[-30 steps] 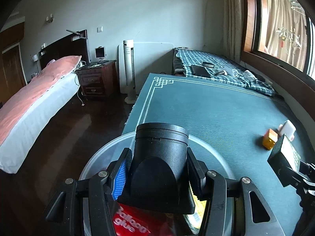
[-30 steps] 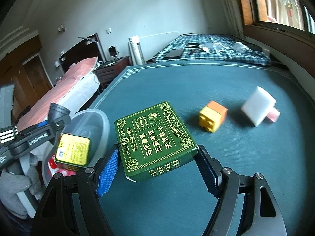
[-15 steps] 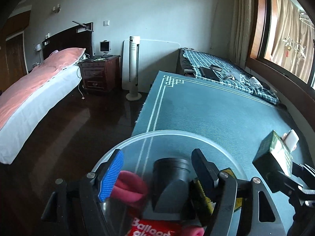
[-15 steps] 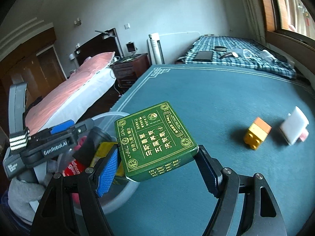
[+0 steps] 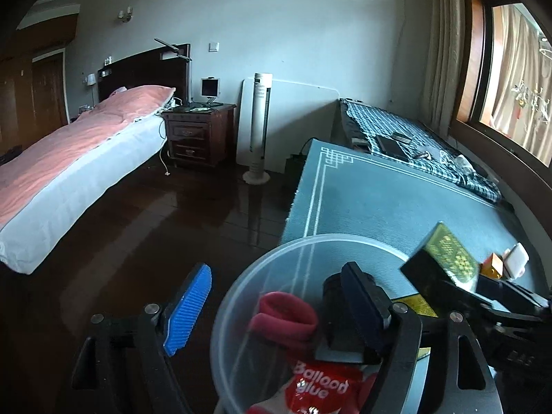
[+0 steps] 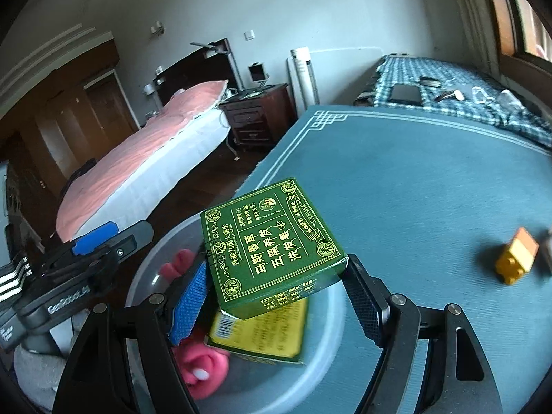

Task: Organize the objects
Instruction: 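Open right tool dropping green box into bowl while left tool releases black nozzle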

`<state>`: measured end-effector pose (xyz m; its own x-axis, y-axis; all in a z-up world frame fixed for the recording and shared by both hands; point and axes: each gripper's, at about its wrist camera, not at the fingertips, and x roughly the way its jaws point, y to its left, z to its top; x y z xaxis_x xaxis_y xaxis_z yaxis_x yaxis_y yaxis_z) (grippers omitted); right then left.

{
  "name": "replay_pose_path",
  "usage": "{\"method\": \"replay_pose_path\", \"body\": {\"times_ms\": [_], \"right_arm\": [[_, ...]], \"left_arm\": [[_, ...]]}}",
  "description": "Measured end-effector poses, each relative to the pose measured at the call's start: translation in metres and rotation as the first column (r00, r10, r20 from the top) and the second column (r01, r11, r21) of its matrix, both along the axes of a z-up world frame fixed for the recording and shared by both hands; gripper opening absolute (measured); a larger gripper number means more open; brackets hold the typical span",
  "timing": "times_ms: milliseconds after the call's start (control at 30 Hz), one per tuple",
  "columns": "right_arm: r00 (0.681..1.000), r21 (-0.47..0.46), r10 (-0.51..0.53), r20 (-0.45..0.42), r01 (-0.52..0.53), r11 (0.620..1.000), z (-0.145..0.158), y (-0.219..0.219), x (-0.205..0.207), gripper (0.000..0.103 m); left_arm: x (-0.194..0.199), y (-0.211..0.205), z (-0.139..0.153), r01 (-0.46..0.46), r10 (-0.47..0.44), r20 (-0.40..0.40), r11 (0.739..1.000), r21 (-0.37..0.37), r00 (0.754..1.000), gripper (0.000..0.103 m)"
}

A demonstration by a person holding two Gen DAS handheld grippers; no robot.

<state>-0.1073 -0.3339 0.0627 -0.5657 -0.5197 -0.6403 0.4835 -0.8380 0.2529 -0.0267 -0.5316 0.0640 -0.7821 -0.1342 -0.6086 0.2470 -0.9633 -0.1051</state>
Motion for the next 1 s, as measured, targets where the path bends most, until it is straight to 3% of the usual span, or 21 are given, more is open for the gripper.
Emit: {"method": "replay_pose_path", "body": {"times_ms": [167, 633, 1000], "right_arm": [[0.999, -0.012, 0.033, 0.036, -0.032, 0.999, -0.006, -0.01, -0.005, 0.079], [0.998, -0.054, -0.012, 0.057, 0.015, 0.998, 0.0, 0.013, 0.0, 0.082], [0.999, -0.067, -0.045, 0.004, 0.045, 0.997, 0.014, 0.024, 0.013, 0.082]], "left_arm": [[0.002, -0.006, 0.001, -0.018, 0.018, -0.003, 1.0, 0.01, 1.0, 0.085], [0.004, 0.0, -0.001, -0.019, 0.019, 0.0, 1.0, 0.022, 1.0, 0.087], [0.01, 0.01, 0.002, -0.001, 0.001, 0.003, 1.0, 0.014, 1.0, 0.088]]}}
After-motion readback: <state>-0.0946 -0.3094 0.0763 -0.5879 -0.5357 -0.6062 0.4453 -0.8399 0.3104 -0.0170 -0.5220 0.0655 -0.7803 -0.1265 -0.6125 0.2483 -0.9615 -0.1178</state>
